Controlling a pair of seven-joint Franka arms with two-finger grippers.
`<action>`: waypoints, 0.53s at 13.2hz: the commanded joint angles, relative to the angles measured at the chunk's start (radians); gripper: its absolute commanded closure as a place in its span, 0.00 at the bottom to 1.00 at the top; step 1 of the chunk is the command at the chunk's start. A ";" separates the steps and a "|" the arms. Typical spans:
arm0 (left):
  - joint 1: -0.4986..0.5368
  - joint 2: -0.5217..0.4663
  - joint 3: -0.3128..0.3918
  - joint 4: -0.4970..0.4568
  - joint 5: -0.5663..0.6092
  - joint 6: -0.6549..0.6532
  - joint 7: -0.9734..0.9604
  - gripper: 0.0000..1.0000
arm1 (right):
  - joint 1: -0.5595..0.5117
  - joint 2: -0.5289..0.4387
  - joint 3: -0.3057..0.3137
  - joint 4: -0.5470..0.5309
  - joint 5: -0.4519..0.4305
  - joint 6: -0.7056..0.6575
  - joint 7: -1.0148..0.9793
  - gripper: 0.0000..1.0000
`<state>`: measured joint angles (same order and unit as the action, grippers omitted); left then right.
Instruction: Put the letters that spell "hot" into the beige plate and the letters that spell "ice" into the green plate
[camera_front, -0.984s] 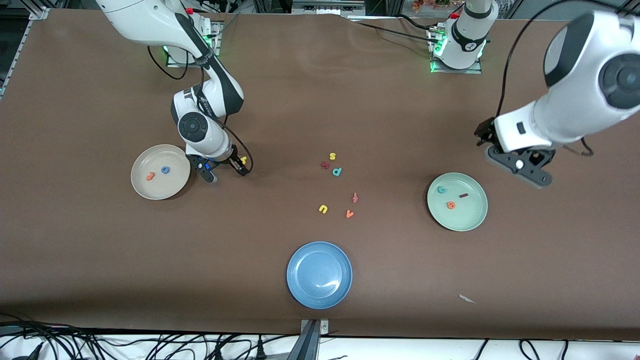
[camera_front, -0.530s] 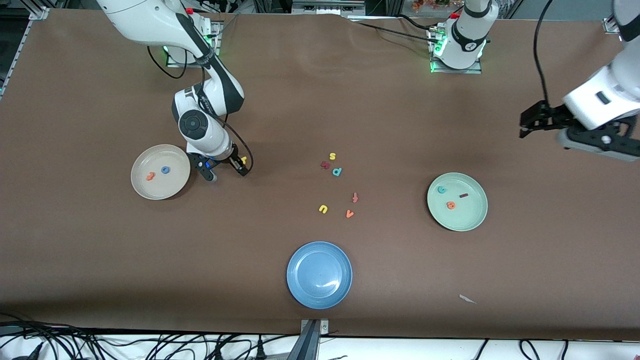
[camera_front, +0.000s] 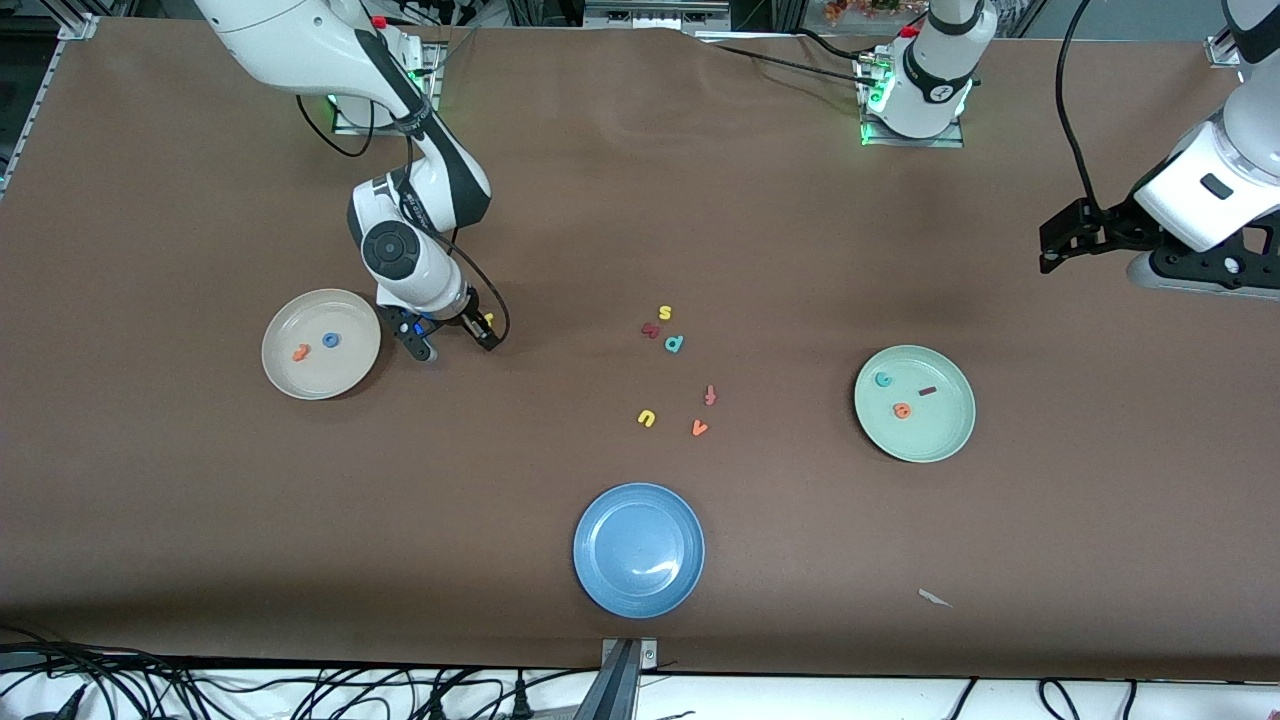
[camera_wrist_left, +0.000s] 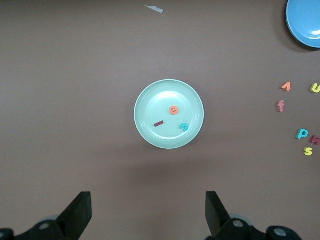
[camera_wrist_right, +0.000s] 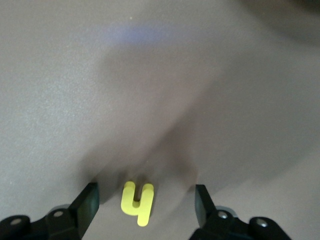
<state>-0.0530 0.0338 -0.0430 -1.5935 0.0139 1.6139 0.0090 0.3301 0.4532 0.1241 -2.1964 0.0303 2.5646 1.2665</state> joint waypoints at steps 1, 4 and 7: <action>-0.022 -0.019 0.018 -0.023 -0.022 0.021 -0.017 0.00 | 0.003 0.001 0.009 -0.014 0.010 0.023 0.014 0.24; -0.030 -0.022 0.043 -0.029 -0.023 0.024 -0.003 0.00 | 0.003 0.005 0.009 -0.013 0.010 0.023 0.013 0.37; -0.064 -0.038 0.083 -0.045 -0.022 0.023 -0.006 0.00 | 0.003 0.005 0.009 -0.013 0.010 0.022 0.005 0.50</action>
<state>-0.0887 0.0320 0.0143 -1.5985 0.0139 1.6235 0.0038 0.3305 0.4526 0.1299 -2.1956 0.0303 2.5803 1.2672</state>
